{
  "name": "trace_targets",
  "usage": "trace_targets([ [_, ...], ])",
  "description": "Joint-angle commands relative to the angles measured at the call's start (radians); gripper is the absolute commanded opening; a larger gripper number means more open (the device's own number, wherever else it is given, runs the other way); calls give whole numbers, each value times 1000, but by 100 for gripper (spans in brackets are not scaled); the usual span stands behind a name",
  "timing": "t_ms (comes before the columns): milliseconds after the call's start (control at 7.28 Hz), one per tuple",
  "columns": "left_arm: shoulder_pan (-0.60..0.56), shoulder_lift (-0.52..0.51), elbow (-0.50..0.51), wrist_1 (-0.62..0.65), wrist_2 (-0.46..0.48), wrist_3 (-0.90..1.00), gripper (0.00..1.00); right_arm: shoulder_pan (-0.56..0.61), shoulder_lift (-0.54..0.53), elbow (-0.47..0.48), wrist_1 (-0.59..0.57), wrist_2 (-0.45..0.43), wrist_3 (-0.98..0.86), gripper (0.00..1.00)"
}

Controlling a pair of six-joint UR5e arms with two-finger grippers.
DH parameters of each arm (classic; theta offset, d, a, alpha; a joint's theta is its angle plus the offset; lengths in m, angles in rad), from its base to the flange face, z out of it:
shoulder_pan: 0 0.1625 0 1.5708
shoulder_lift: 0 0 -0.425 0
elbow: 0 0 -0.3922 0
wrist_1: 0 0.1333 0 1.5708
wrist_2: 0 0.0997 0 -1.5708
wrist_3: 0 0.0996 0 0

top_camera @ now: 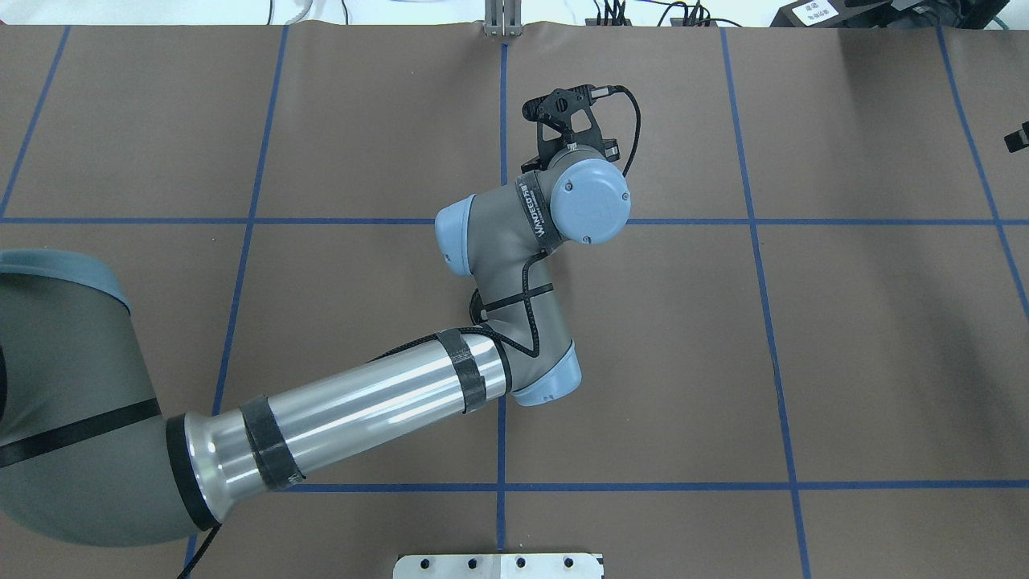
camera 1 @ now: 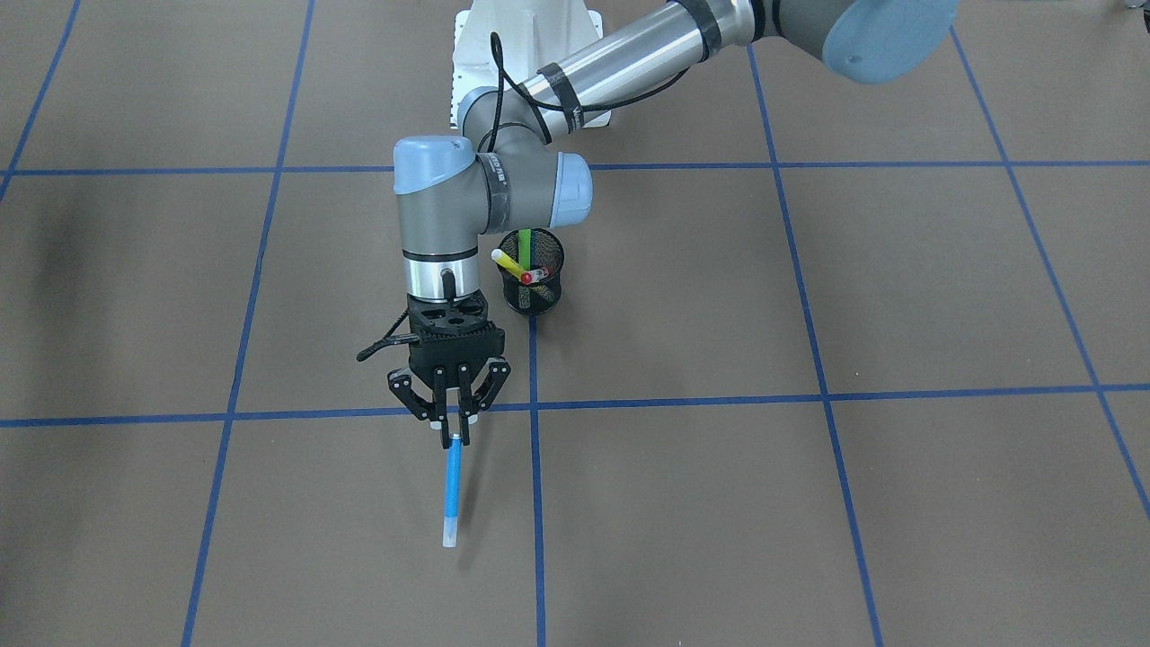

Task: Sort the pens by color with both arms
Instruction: 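Carry the blue marker farther from the robot with the left gripper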

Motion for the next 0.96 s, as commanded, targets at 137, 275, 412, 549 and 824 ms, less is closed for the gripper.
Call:
trace_targets([
  [137, 17, -47, 102, -49, 35, -26, 0, -9, 2, -2, -1, 0, 2, 100],
  [275, 27, -53, 111, -49, 50, -38, 0, -14, 2, -4, -1, 0, 2, 100],
  [412, 38, -64, 111, -49, 54, -40, 4, -15, 2, -7, -1, 0, 2, 100],
  [549, 52, -67, 114, -49, 81, -43, 10, -17, 6, -10, -1, 0, 2, 100],
  [824, 56, -69, 114, -49, 81, -44, 39, -18, 14, -22, -1, 0, 2, 100],
])
